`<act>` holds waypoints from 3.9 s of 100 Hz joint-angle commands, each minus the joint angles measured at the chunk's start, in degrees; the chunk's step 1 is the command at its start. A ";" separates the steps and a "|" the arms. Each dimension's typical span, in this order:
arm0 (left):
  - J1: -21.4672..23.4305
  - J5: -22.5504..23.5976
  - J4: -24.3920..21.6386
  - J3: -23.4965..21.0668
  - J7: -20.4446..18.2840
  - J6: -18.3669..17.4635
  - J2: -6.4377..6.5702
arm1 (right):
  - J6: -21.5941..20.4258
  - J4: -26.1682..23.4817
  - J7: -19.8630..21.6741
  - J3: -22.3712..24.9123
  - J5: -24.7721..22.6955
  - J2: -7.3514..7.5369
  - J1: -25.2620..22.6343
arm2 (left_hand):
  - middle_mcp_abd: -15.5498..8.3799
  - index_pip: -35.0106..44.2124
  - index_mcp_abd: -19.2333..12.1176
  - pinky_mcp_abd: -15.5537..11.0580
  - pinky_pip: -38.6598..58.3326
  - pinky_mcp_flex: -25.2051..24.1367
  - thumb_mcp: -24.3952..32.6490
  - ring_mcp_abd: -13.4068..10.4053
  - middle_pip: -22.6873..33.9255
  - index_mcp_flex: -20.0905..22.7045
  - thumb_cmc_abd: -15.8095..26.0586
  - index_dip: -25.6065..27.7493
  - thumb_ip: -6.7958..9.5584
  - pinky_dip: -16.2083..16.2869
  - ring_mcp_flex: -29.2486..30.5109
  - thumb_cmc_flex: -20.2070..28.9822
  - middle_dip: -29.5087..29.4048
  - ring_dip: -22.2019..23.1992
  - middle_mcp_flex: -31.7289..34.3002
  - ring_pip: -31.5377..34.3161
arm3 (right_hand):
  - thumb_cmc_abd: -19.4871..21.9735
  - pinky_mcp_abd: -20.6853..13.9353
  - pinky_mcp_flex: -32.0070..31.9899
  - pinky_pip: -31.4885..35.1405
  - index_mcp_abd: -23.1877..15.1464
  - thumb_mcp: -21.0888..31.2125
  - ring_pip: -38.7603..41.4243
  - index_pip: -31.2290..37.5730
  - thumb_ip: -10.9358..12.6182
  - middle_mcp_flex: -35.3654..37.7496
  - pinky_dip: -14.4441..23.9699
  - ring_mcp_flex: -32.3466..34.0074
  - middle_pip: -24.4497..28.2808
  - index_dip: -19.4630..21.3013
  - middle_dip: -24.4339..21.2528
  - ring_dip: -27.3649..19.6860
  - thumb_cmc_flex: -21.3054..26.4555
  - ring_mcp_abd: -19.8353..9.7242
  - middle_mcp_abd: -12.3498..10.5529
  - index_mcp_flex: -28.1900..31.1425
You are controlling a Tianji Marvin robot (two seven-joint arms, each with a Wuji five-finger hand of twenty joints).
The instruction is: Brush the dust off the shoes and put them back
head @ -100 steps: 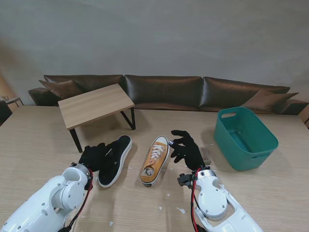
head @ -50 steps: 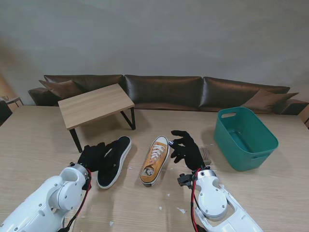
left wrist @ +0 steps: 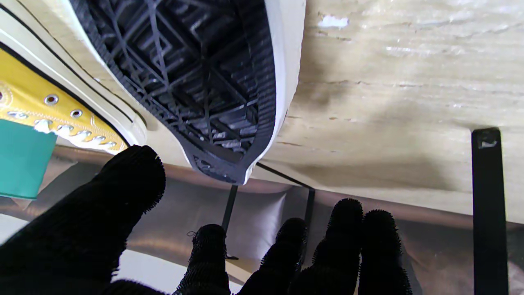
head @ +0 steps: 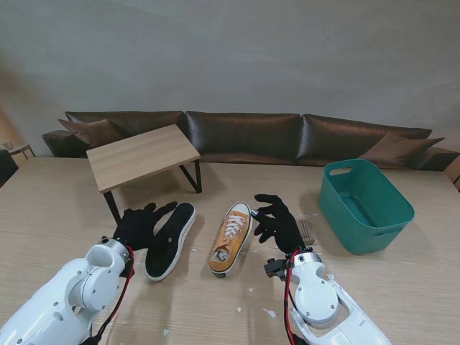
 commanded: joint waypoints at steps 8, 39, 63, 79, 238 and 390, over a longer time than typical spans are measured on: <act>0.69 0.67 -2.69 -1.06 -0.42 -1.27 -0.09 | 0.19 -0.07 0.92 -0.16 -0.08 -0.19 -0.23 | -1.91 0.29 -0.12 -0.11 -4.04 -1.16 -2.40 -1.19 -0.75 1.08 1.57 0.87 -0.41 -0.59 -3.76 -3.11 -0.47 -0.91 -2.49 -2.11 | 1.02 0.44 -28.74 -1.29 -1.11 0.69 0.65 -0.32 1.84 1.41 1.19 1.27 0.02 -0.29 -0.21 0.18 0.76 0.85 0.74 0.88; 4.47 -2.87 -8.85 -5.04 -1.68 -7.48 -0.27 | 0.74 -0.81 1.51 -0.66 -3.95 0.49 -0.31 | -5.30 5.84 3.95 -1.83 -16.12 0.05 -12.85 -5.69 -0.15 9.92 3.57 6.63 1.54 0.57 -4.56 4.26 -0.89 -2.55 2.61 -5.10 | -0.21 -0.01 -29.94 -2.01 -3.81 0.71 -0.71 -0.62 1.74 -1.80 1.01 -1.70 -0.89 -0.38 -0.34 -0.20 1.16 0.28 0.71 3.47; 7.54 -7.32 -12.68 -7.41 -5.17 -10.29 -0.13 | 4.05 -3.71 1.71 -1.41 -14.65 2.06 -0.56 | -5.52 7.48 4.53 -1.23 -22.93 2.33 -18.05 -6.33 0.21 15.45 4.48 9.64 2.10 1.28 -2.84 8.14 -2.12 -4.47 7.92 -6.44 | -2.67 -1.61 -31.99 -3.70 -8.15 -0.92 -1.13 -3.74 2.25 -8.93 2.32 -7.21 0.29 4.69 0.88 -0.45 0.96 -2.37 -0.08 10.37; 9.00 -9.76 -13.86 -8.17 -6.55 -9.98 -0.13 | 6.99 -6.31 5.12 -1.86 -22.66 4.03 -0.92 | -5.07 6.90 4.57 -1.75 -24.38 1.66 -20.22 -6.49 -0.12 15.50 5.60 10.13 2.48 1.53 -3.42 10.15 -2.90 -5.31 7.69 -7.10 | -5.13 -3.18 -33.20 -4.31 -11.23 -2.18 1.07 -5.73 2.61 -12.45 2.91 -9.78 4.16 8.18 4.43 0.53 1.12 -4.65 -1.43 15.05; 11.42 -8.48 -14.36 -8.50 -3.14 -9.55 -0.61 | 26.48 9.42 0.97 -29.38 -45.19 3.82 13.17 | -2.31 7.50 4.49 -0.57 -24.08 2.85 -23.46 -5.64 0.77 17.51 7.49 11.00 3.24 2.93 -1.73 13.52 -1.64 -3.96 10.81 -5.66 | -29.90 -5.96 -20.75 17.86 -15.36 12.49 36.57 21.35 -9.39 6.92 9.88 9.06 24.95 27.96 26.96 12.18 5.81 -15.43 -10.63 39.08; 4.79 -5.34 -8.84 1.41 -1.51 -11.53 -0.25 | 9.40 -10.45 11.33 -6.74 -8.61 2.79 5.86 | -2.82 0.30 4.05 -2.95 -25.11 0.63 -16.07 -7.42 -0.63 3.22 0.68 5.68 2.55 2.45 -5.56 12.54 -1.76 -3.97 3.70 -6.26 | -12.67 -8.63 -8.98 24.99 5.92 20.55 44.61 40.31 -7.52 16.57 16.04 18.57 25.59 43.47 38.29 15.78 11.02 -10.37 -5.63 37.74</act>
